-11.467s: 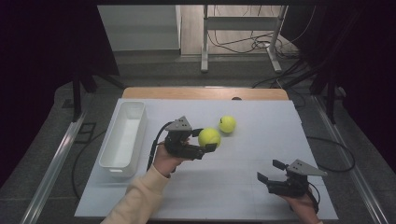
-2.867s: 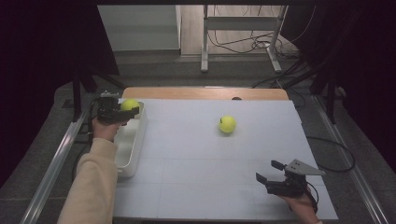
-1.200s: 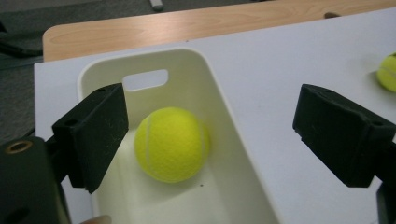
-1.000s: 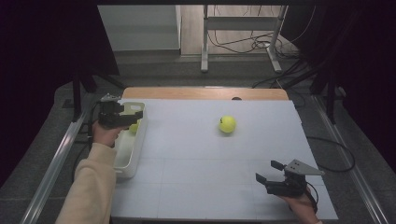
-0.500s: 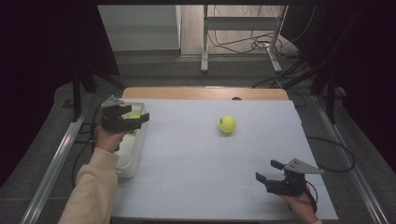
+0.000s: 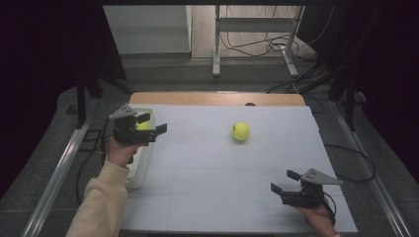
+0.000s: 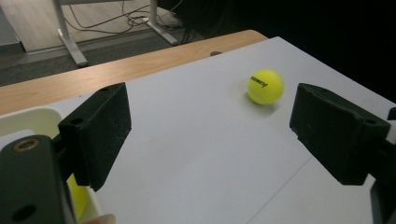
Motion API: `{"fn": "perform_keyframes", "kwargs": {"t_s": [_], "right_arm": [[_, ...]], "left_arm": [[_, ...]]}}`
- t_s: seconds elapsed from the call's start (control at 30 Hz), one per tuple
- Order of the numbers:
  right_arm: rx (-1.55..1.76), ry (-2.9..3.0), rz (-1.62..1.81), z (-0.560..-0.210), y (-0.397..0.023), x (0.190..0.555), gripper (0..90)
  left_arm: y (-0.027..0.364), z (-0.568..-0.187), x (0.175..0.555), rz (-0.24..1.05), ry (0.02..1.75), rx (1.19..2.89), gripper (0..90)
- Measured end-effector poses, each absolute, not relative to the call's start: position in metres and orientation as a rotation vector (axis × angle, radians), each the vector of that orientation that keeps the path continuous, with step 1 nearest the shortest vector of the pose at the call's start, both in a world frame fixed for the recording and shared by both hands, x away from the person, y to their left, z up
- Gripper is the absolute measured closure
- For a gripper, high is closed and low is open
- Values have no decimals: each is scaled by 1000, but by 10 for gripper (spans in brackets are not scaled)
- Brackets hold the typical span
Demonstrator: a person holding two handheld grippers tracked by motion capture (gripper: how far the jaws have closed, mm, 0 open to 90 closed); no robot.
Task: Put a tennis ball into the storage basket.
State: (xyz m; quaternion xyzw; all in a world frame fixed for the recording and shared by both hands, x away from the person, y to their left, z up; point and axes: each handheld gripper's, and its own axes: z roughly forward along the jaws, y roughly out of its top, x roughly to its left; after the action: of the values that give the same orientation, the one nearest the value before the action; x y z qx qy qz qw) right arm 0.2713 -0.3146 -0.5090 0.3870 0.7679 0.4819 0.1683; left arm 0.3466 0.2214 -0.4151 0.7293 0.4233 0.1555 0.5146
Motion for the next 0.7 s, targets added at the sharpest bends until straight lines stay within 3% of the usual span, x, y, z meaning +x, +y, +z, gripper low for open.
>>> {"fn": "perform_keyframes", "kwargs": {"t_s": [0.7], "right_arm": [[1095, 2177, 1383, -509, -317, 271, 149]], "left_arm": [[183, -421, 344, 303, 927, 1810, 135]]}}
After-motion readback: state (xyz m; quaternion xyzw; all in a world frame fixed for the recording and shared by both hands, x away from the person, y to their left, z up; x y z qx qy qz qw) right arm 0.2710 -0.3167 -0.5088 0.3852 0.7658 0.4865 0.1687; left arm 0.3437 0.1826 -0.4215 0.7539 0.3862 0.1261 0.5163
